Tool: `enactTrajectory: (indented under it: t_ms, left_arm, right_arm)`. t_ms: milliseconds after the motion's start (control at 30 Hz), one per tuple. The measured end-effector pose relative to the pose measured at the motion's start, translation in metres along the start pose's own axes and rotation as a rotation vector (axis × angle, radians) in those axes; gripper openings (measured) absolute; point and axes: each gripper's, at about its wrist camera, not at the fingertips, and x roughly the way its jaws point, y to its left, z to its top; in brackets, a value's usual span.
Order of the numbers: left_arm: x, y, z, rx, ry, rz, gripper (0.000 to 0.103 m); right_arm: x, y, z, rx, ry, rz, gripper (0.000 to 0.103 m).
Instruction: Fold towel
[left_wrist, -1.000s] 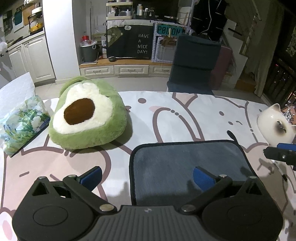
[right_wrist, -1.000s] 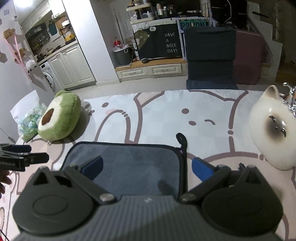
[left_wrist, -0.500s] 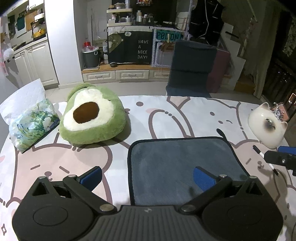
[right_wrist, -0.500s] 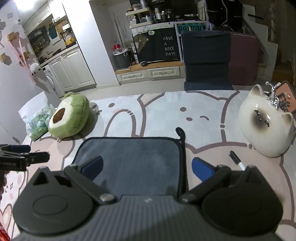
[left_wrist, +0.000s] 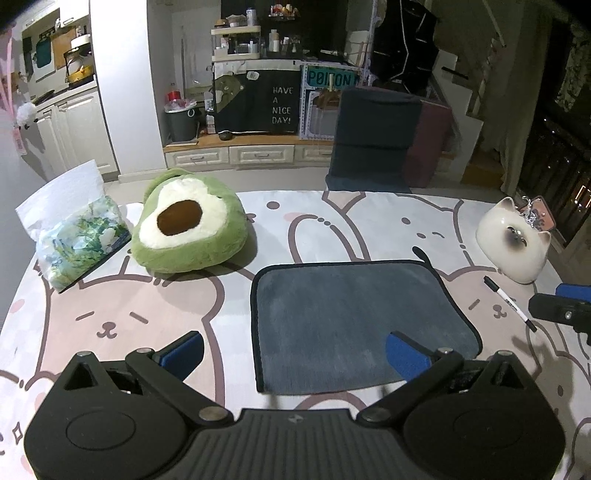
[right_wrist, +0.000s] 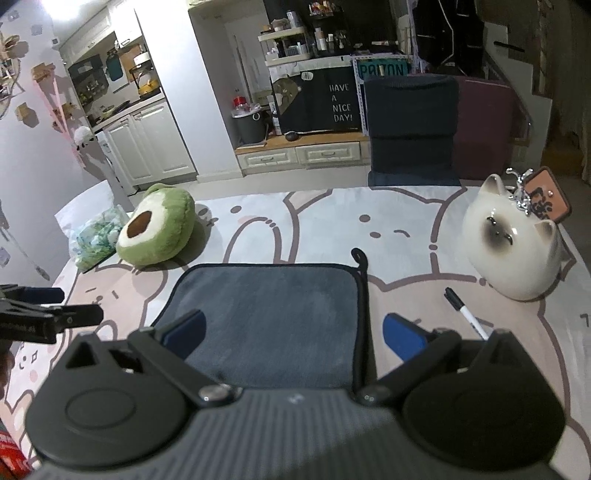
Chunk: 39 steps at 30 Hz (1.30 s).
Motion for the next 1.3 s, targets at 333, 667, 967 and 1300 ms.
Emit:
enactTrajectory:
  t_ms: [333,667,967,1300]
  left_arm:
    - [-0.044,-0.002,-0.015,-0.011,-0.034,0.005,0.103]
    - [-0.085,-0.013,-0.034,0.029,-0.082,0.004,0.103]
    - [-0.113,-0.023,-0.055,0.056,-0.124,0.002,0.103]
    - [-0.137,-0.022,-0.086,0.058,-0.144,-0.043,0.103]
  right_arm:
    - [-0.044,0.008,-0.017,-0.023,-0.033,0.007,0.103]
    - [-0.080,0.011,-0.036,-0.032,-0.060,0.019,0.103]
    - [-0.104,0.015,-0.052,-0.044,-0.095,0.018,0.103]
    - [-0.126,0.019,-0.078,-0.057,-0.110,0.023,0.103]
